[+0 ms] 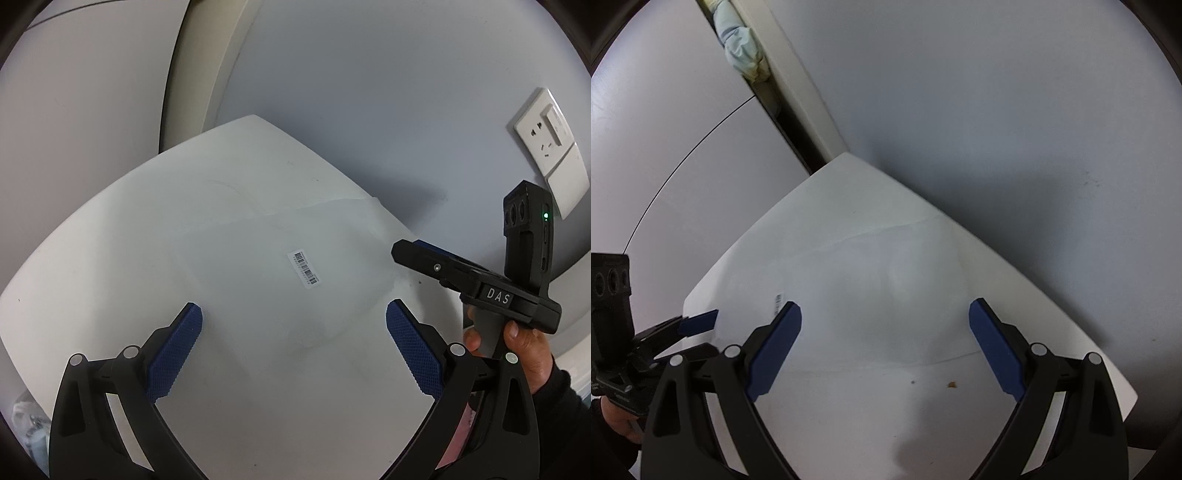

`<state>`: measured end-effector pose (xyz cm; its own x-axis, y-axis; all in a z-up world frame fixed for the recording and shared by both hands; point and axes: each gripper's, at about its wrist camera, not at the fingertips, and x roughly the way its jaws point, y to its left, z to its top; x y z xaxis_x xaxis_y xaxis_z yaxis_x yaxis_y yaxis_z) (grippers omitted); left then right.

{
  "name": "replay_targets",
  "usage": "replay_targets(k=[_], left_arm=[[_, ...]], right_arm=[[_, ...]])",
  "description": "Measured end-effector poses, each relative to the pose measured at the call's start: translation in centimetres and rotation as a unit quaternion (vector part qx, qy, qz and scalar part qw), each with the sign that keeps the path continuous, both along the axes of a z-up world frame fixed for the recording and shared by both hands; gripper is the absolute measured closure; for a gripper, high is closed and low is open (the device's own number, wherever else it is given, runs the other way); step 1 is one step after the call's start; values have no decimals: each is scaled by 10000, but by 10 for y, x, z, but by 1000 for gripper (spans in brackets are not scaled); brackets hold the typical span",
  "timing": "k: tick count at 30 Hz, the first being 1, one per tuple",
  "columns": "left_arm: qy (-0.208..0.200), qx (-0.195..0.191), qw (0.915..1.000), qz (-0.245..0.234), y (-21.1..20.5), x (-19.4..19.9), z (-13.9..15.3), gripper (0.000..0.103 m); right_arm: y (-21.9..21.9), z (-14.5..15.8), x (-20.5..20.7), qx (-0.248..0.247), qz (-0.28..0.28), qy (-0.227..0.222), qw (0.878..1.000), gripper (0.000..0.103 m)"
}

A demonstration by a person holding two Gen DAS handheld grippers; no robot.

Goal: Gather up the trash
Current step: 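Lower the open right tool onto the translucent barcode-labeled plastic sheet, then close the right tool on the plastic sheet edge while the left tool closes beside it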

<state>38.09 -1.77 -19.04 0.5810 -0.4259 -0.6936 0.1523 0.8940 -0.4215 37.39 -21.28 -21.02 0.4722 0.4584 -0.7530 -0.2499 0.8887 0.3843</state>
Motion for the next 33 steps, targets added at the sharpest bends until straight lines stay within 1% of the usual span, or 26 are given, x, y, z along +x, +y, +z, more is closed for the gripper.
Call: replay_targets(k=[5,10,14,16,17,18,19,21,23,25,27,28,29,30,31,33], left_arm=[[-44,25,10000,-32,-1,1,0,6],[-126,30,9998,-132,-6,1,-2,7],[-171,43,9997,-185,-10,3,-3,20],[-157,18,9997,-207,-11,6,-4,28],[-148,26,9996,-225,-12,8,-5,35],[-145,39,9996,-243,-12,8,-5,39],[-140,50,9996,-258,-13,9,-5,41],[-129,63,9995,-264,-15,11,-5,43],[-122,98,9995,-260,-16,13,-6,47],[-117,162,9995,-246,-19,14,-6,56],[-89,260,9994,-231,-20,16,-7,76],[-80,281,9993,-221,-21,16,-8,80],[-62,287,9993,-209,-21,17,-8,87],[-50,294,9994,-176,-20,17,-9,89],[-46,280,9995,-165,-19,17,-9,91],[-65,288,9995,-144,-17,13,-4,98]], right_arm=[[9,-1,2,-117,192,-57,9997,14],[13,-2,0,-146,252,-118,9995,14],[17,-2,0,-197,244,-141,9994,14],[19,-2,-1,-215,284,-181,9992,25],[20,-2,-2,-215,297,-181,9992,33],[21,-2,-1,-225,301,-183,9991,38],[23,-2,-2,-241,303,-191,9991,39],[25,-2,-2,-258,339,-207,9989,47],[28,-2,-4,-260,367,-223,9987,50],[29,-2,-6,-268,397,-239,9986,56],[30,-3,-7,-255,420,-235,9985,65],[30,-3,-8,-259,425,-229,9985,67],[31,-3,-8,-271,428,-226,9985,73],[31,-3,-8,-265,445,-212,9984,76],[32,-3,-8,-267,453,-217,9984,78],[33,-2,-10,-241,471,-217,9984,84]])
